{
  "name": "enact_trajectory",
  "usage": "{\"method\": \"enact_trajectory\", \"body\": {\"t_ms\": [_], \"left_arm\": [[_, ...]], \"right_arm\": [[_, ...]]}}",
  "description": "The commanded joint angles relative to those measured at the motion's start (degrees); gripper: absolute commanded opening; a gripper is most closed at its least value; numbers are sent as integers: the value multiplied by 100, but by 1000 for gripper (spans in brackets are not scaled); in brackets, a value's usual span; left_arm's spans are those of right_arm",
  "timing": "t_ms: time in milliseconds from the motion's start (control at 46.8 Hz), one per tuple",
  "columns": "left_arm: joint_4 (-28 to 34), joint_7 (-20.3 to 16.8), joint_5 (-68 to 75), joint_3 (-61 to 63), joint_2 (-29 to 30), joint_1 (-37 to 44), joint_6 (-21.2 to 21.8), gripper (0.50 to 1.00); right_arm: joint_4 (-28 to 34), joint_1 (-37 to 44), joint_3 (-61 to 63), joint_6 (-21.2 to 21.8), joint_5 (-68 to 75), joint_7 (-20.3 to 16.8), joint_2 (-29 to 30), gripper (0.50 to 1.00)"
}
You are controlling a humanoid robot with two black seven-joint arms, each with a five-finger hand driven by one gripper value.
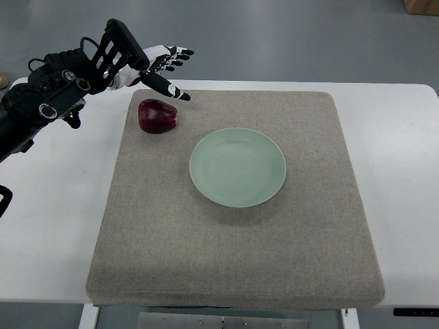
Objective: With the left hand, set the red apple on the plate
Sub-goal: 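Lower the left hand over the red apple and close fingers around it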
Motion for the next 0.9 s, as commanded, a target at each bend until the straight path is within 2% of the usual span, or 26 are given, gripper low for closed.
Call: {"method": "enact_trajectory", "body": {"t_ms": [0, 278, 470, 876], "left_arm": [[-194, -7, 360, 152, 22, -21, 7, 992], [-397, -7, 1195, 355, 136, -12, 69, 988], [-467, -104, 1986, 354, 145, -12, 358, 986], [-643, -122, 2611, 416, 286, -12, 359, 986]], "right_arm": [[-1, 0, 0, 0, 0, 0, 0, 964], [-1, 0, 0, 0, 0, 0, 0, 964], [-1, 0, 0, 0, 0, 0, 0, 964], [-1, 0, 0, 0, 0, 0, 0, 964]]}}
